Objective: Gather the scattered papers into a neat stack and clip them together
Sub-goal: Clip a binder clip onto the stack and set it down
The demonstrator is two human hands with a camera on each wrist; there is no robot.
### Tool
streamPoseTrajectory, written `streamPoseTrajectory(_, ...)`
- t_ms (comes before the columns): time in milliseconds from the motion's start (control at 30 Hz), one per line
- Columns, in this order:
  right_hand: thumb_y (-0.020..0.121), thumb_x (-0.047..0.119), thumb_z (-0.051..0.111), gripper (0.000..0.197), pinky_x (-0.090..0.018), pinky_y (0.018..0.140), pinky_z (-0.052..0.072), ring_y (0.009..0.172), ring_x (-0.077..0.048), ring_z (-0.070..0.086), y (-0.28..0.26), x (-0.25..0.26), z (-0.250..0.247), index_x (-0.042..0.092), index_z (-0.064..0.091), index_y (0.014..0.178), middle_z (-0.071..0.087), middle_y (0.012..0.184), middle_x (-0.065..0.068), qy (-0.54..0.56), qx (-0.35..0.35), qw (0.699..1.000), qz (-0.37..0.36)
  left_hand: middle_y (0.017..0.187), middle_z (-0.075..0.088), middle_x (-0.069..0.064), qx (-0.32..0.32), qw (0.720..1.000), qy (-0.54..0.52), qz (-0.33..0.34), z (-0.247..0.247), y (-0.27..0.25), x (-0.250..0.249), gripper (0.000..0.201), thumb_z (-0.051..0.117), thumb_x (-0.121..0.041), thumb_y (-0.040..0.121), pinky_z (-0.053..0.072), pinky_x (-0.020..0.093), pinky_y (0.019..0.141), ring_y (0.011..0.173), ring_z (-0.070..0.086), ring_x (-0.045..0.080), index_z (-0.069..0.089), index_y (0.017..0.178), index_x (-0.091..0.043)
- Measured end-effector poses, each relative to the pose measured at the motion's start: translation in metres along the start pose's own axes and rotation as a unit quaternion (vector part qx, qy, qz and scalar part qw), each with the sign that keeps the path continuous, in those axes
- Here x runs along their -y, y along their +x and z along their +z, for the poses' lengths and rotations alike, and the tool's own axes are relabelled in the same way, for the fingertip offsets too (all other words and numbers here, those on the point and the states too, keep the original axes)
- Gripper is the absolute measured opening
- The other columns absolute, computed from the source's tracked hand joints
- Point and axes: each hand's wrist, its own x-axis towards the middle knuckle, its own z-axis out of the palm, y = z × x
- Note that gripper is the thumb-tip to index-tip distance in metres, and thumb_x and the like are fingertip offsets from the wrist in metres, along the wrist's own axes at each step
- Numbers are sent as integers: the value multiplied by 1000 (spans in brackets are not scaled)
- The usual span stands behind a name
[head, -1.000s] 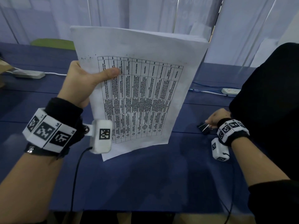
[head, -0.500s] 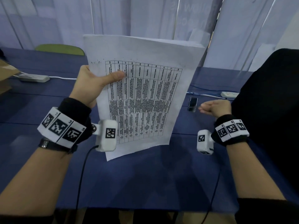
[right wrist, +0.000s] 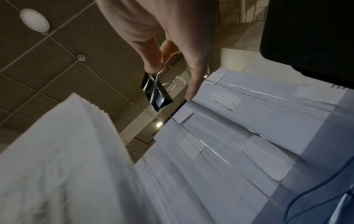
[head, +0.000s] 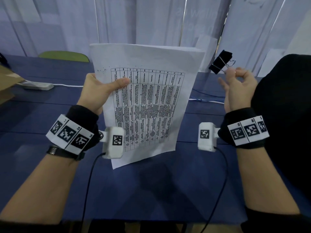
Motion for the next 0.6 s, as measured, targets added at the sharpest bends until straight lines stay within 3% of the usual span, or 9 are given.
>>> streamPoseTrajectory(67,91,5,50,26,-31,76,56,114,-32,55,-7,2,4,14,44,68,42,116,-12,59,29,998,17,72,76,-10,2,1000,4,1,0,-2,-1,14,73,-4,69,58,35,84,75,73,8,69,76,-16)
streamPoseTrajectory(100,93,6,48,24,-33,78,57,118,-36,53,-11,4,5,14,44,70,44,116,-14,94,46,994,24,73,76,-10,3,1000,6,2,0,-2,-2,14,73,-5,69,57,36,85,75,73,8,68,78,-15)
streamPoseTrajectory(200,96,7,42,24,-45,85,55,101,-39,60,-18,10,7,12,41,73,59,107,-14,213,97,971,44,73,76,-12,8,1000,11,2,1,-4,-3,14,72,-5,70,56,36,87,76,73,6,67,80,-14)
streamPoseTrajectory(267,95,6,42,23,-48,85,55,90,-37,66,-18,14,7,10,43,72,65,98,-13,272,111,954,58,72,76,-12,9,1000,13,0,1,-5,-3,14,72,-4,71,55,37,89,76,73,6,67,80,-14)
streamPoseTrajectory(400,91,3,48,26,-47,83,56,86,-34,68,-28,15,4,11,51,66,60,102,-14,285,101,951,67,71,76,-12,5,1000,4,-1,1,-5,-2,14,73,-5,70,55,37,88,74,73,5,67,79,-14)
streamPoseTrajectory(500,82,-3,60,34,-40,81,56,96,-26,64,-51,16,5,19,59,55,53,111,-12,208,92,974,-22,69,76,-11,-4,1000,6,-6,2,-3,-2,13,73,-6,70,56,36,86,72,73,5,67,78,-14)
streamPoseTrajectory(567,74,-9,64,27,-28,85,54,95,-4,65,-75,15,10,15,59,62,48,117,-21,93,116,980,-130,67,75,-12,-11,1000,15,-4,3,-3,-1,13,74,-6,70,57,34,84,71,72,5,67,76,-15)
streamPoseTrajectory(600,72,-12,65,29,-21,85,52,91,3,64,-86,12,13,16,59,70,46,116,-19,47,144,974,-167,66,75,-13,-13,1000,19,-1,4,-3,-1,14,74,-5,71,57,32,83,70,72,3,67,75,-16)
